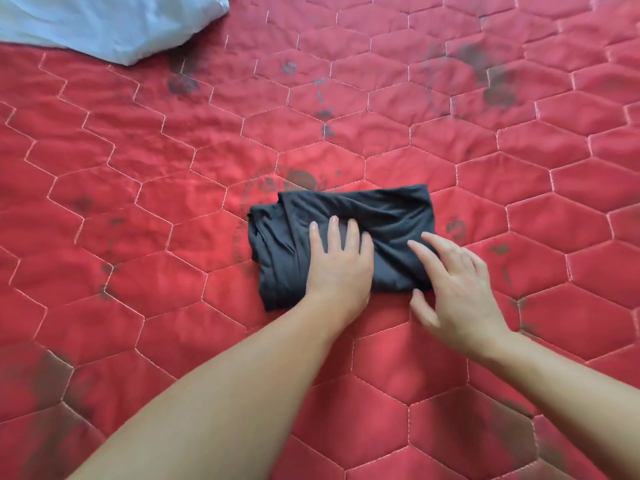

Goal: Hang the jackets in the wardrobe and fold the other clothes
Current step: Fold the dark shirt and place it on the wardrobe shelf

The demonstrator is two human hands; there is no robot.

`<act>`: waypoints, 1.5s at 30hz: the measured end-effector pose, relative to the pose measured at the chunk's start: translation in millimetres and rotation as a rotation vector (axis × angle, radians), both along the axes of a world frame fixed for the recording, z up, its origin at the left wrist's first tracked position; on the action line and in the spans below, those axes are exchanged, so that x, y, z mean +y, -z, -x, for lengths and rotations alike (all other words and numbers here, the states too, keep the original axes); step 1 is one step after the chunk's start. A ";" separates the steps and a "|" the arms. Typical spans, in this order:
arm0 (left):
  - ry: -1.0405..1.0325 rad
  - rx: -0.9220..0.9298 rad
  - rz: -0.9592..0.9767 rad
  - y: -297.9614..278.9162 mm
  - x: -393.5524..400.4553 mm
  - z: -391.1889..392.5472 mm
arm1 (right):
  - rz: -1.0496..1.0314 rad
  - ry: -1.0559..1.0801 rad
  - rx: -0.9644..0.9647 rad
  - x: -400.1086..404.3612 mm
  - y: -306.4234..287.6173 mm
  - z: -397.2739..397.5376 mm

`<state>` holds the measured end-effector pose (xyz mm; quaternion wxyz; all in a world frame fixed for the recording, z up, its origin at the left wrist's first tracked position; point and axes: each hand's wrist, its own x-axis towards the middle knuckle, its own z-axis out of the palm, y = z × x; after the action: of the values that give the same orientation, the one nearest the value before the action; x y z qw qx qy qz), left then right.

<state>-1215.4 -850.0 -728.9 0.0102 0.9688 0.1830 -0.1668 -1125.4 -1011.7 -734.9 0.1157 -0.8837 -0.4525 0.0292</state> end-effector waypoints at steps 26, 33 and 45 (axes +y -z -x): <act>-0.940 -1.100 1.698 -444.4 61.6 120.8 | -0.130 -0.187 1.380 99.8 -462.1 24.3; -0.966 -1.545 1.291 -594.4 32.7 233.8 | -0.125 -0.478 1.279 103.4 -586.1 126.8; -1.165 -1.773 0.742 -729.4 -92.6 559.4 | -0.204 -0.974 1.413 102.5 -718.5 444.2</act>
<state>-1774.7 -942.7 0.5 0.5008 0.4490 0.4750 0.5675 -1569.6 -909.1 -16.4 0.4232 -0.3513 -0.6032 0.5776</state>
